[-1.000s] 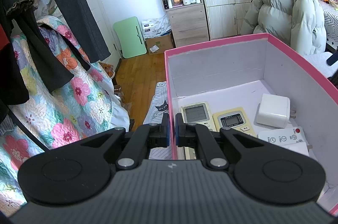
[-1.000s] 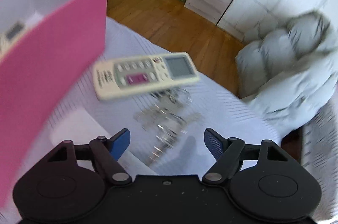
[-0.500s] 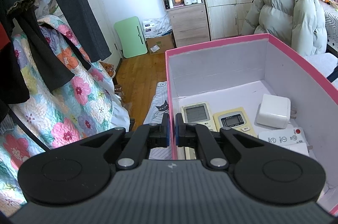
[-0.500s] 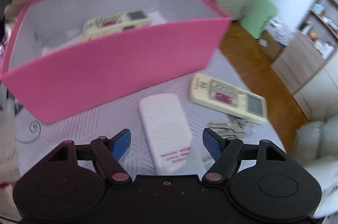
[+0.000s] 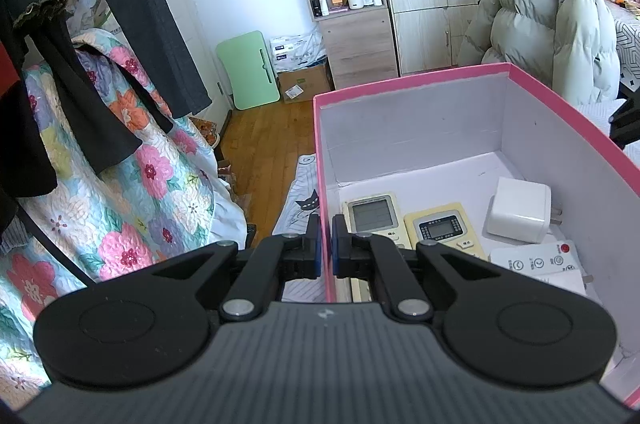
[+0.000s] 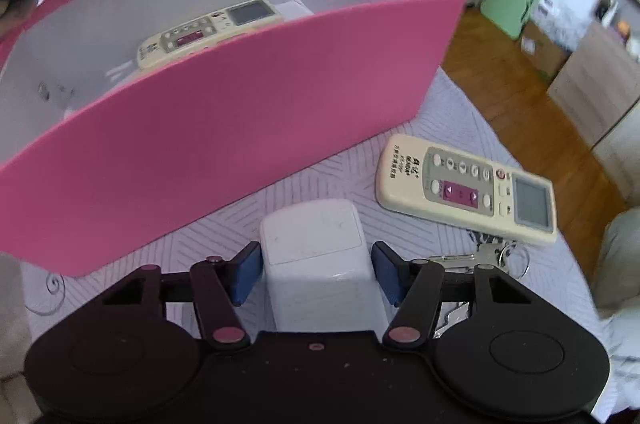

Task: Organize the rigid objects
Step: 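Move the right gripper to the white remote with pink text and grasp it, then carry the white remote into the pink box and release it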

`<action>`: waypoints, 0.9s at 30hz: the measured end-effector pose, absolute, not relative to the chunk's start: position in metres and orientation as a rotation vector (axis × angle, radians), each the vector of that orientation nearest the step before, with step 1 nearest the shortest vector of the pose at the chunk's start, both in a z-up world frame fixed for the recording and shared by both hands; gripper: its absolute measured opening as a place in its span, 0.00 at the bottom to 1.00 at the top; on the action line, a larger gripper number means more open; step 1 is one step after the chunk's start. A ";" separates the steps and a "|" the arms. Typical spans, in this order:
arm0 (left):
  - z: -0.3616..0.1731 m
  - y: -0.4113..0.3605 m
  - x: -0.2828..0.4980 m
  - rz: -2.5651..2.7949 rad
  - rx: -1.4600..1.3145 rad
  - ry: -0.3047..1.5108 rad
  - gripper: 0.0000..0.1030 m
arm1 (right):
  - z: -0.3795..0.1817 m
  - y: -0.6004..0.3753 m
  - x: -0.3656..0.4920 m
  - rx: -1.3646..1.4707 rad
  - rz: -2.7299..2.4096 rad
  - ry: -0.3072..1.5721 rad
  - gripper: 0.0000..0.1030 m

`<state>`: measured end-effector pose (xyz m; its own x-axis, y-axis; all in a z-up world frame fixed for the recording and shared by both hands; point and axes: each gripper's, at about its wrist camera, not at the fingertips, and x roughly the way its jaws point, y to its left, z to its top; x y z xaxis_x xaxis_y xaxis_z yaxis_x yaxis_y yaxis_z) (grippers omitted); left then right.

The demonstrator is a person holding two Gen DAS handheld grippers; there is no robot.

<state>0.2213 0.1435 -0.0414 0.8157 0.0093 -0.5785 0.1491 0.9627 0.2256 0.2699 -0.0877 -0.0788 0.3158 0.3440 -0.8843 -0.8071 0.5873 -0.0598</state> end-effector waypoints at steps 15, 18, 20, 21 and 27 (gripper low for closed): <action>-0.041 0.144 0.221 -0.077 0.262 0.613 0.04 | 0.008 -0.109 0.199 -0.357 0.539 0.633 0.58; -0.041 0.144 0.221 -0.075 0.258 0.614 0.04 | 0.026 -0.109 0.204 -0.349 0.521 0.589 0.58; -0.041 0.144 0.221 -0.074 0.259 0.614 0.04 | 0.037 -0.105 0.203 -0.352 0.515 0.553 0.58; -0.041 0.144 0.221 -0.074 0.261 0.614 0.04 | 0.042 -0.100 0.204 -0.360 0.520 0.538 0.58; -0.041 0.146 0.222 -0.077 0.244 0.615 0.04 | 0.071 -0.071 0.205 -0.345 0.592 0.450 0.58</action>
<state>0.2216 0.1464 -0.0410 0.8150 0.0008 -0.5794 0.1438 0.9684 0.2037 0.2050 -0.0712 0.0707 0.7388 0.4543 -0.4978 -0.6011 0.7782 -0.1818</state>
